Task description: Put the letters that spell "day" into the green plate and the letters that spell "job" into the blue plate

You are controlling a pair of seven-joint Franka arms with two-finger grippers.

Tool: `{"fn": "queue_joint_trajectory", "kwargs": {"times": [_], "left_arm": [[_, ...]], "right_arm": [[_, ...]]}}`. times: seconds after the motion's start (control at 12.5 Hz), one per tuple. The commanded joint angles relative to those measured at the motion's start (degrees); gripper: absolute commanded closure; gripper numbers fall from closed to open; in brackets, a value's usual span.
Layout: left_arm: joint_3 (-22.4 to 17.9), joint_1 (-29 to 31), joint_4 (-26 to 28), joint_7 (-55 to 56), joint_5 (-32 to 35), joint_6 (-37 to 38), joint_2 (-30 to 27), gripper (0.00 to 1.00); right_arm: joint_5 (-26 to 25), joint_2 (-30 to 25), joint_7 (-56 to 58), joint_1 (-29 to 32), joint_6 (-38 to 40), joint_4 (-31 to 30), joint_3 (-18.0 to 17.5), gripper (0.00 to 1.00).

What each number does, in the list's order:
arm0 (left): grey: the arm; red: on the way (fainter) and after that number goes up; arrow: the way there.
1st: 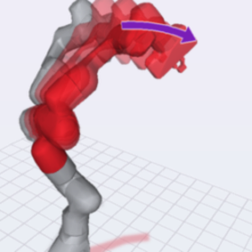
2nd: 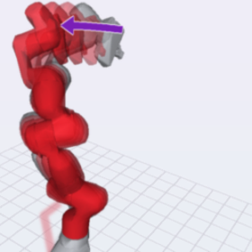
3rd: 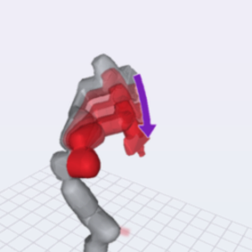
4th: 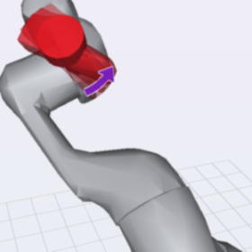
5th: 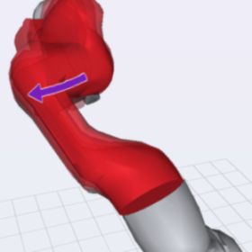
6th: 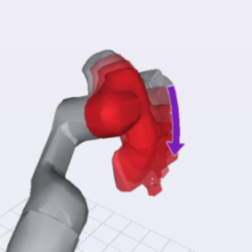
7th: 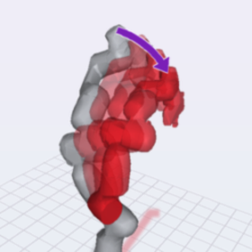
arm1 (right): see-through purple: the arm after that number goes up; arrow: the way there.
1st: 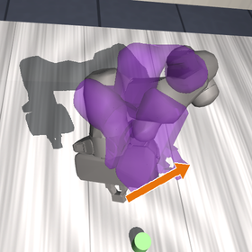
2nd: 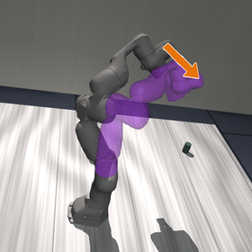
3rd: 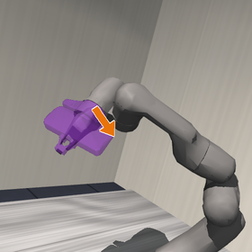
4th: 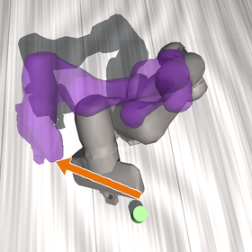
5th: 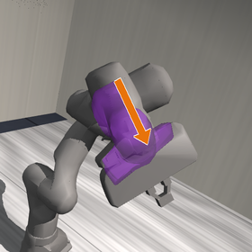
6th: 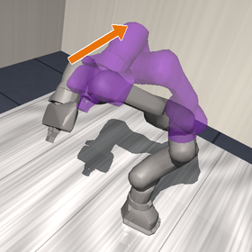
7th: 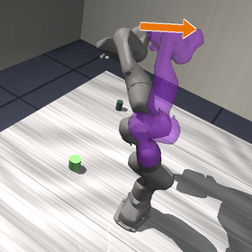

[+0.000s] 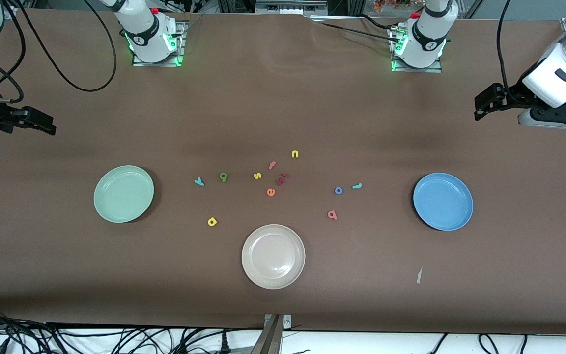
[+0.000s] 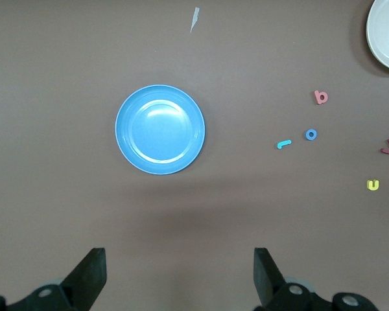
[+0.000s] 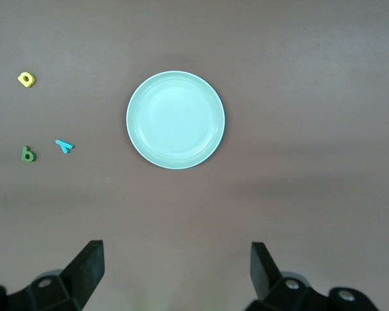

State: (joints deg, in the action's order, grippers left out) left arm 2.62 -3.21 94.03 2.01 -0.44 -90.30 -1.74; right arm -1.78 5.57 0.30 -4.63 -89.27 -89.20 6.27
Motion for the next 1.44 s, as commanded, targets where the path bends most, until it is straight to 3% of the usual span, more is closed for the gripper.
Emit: {"fn": "queue_joint_trajectory", "kwargs": {"times": [0.0,1.36], "left_arm": [[-0.1,0.0,0.1,-1.0,0.5,0.6,-0.5,0.0],[0.1,0.0,0.1,-1.0,0.5,0.6,-0.5,0.0]], "right_arm": [[-0.1,0.0,-0.1,0.0,-0.3,0.1,0.1,0.0],[-0.2,0.0,-0.1,0.0,-0.6,0.1,0.1,0.0]]}}
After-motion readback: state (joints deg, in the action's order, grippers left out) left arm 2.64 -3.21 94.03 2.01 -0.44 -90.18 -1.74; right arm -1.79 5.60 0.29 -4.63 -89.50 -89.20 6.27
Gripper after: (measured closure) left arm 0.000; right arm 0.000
